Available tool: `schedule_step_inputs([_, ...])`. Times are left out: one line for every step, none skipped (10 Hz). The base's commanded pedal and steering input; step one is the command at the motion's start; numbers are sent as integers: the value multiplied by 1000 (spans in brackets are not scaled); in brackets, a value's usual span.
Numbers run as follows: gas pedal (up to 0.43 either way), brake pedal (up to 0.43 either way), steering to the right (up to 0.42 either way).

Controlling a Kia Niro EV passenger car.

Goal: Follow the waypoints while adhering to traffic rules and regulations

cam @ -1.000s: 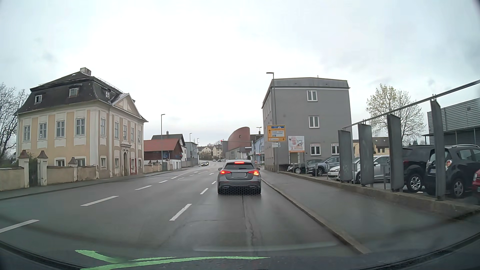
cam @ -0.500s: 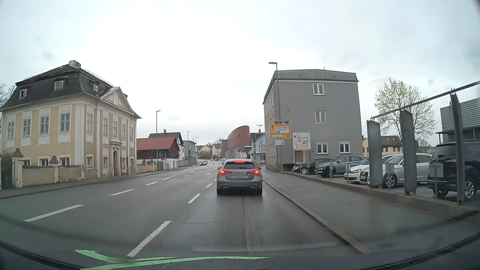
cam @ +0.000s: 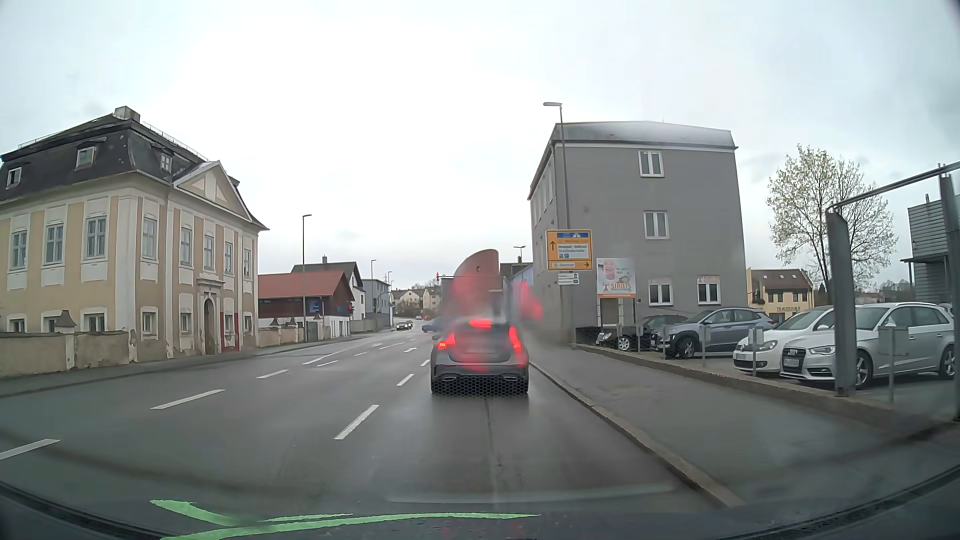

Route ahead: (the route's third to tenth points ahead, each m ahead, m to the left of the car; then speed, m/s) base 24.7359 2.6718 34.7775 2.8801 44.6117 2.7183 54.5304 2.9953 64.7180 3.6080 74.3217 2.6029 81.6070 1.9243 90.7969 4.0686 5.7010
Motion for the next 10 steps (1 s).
schedule_step_inputs([0,85,0])
schedule_step_inputs([0,98,0])
schedule_step_inputs([0,110,0])
schedule_step_inputs([0,122,0])
schedule_step_inputs([0,152,0])
schedule_step_inputs([0,165,0])
schedule_step_inputs([0,183,0])
schedule_step_inputs([0,207,0])
schedule_step_inputs([0,220,0])
schedule_step_inputs([0,238,0])
